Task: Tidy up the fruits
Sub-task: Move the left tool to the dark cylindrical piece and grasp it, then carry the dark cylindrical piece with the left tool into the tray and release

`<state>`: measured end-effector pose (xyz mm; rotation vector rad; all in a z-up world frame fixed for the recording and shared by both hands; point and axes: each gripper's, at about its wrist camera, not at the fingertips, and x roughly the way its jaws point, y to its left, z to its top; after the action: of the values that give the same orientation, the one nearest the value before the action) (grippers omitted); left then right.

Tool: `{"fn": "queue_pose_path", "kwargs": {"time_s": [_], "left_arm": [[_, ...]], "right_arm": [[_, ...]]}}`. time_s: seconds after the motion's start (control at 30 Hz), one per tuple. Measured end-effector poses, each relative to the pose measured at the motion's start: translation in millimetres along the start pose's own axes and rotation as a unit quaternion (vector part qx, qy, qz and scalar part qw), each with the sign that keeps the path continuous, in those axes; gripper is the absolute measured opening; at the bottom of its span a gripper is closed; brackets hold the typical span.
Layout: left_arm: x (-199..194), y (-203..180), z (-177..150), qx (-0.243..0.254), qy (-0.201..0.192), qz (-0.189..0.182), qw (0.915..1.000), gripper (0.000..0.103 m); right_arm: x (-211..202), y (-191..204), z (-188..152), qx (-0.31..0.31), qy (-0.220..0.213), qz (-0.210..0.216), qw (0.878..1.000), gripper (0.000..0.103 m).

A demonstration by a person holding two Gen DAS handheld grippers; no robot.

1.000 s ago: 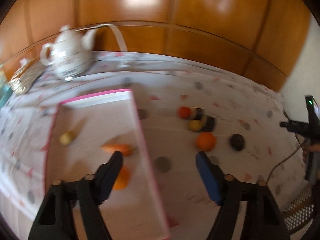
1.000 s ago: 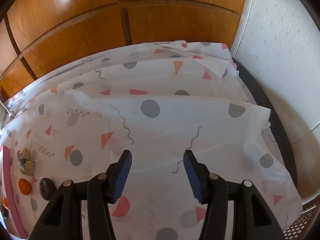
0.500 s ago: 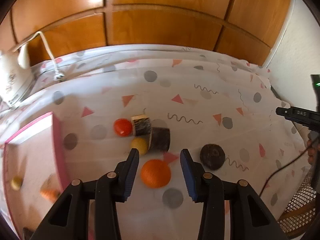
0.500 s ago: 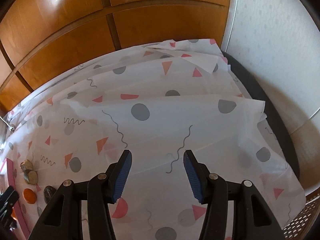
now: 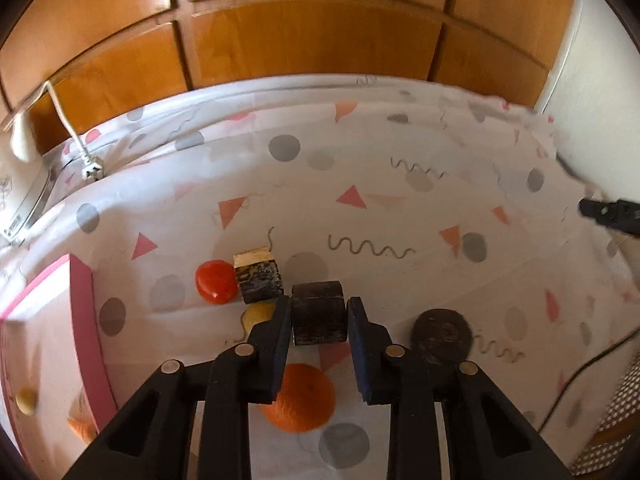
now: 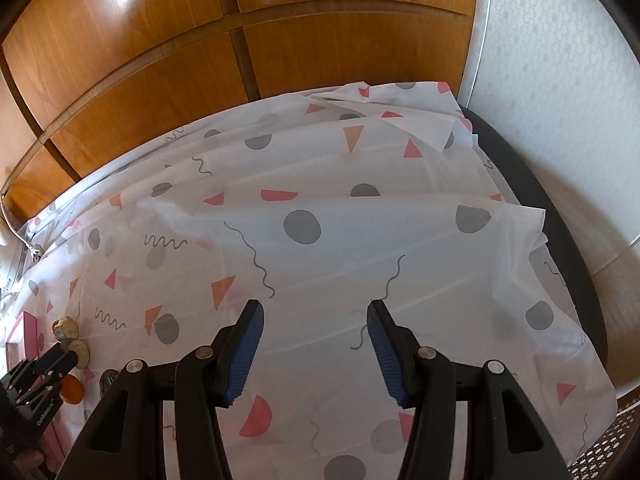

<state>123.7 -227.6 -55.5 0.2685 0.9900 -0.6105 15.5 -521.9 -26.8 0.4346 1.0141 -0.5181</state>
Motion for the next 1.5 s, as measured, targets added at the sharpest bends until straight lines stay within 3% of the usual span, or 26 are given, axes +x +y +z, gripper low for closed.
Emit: {"fn": "queue_pose_path", "kwargs": {"time_s": [0.17,0.4,0.63,0.9,1.17,1.43,1.5], "left_arm": [[-26.9,18.5,-13.6,-0.05,-0.009,-0.029,0.9983,0.028],[-76.0,61.0,-38.7,-0.121,-0.045,-0.03,0.9911,0.027],[-121.0,135.2,-66.5,-0.198,-0.084,0.017,0.9765,0.027],[-120.9,219.3,-99.7,-0.286,-0.063,0.073,0.9535,0.027],[-110.5,235.6,-131.1,-0.309,-0.044,0.099,0.9448,0.028],[-122.1,234.2,-149.4,-0.325,-0.056,0.144,0.9329,0.051],[-129.3,229.8,-152.5,-0.323,-0.066,0.164,0.9298,0.063]], "right_arm": [[0.0,0.8,-0.6,-0.004,-0.001,-0.001,1.0,0.055],[1.6,1.5,-3.4,-0.009,0.003,-0.008,1.0,0.055],[2.0,1.5,-5.5,-0.011,0.003,-0.015,1.0,0.055],[4.1,4.4,-8.9,-0.017,0.008,-0.023,1.0,0.055],[9.8,3.9,-10.6,-0.02,0.017,-0.038,0.999,0.055],[12.0,3.2,-11.2,-0.022,0.021,-0.045,0.999,0.055],[12.1,3.4,-11.3,-0.022,0.021,-0.046,0.998,0.055]]}}
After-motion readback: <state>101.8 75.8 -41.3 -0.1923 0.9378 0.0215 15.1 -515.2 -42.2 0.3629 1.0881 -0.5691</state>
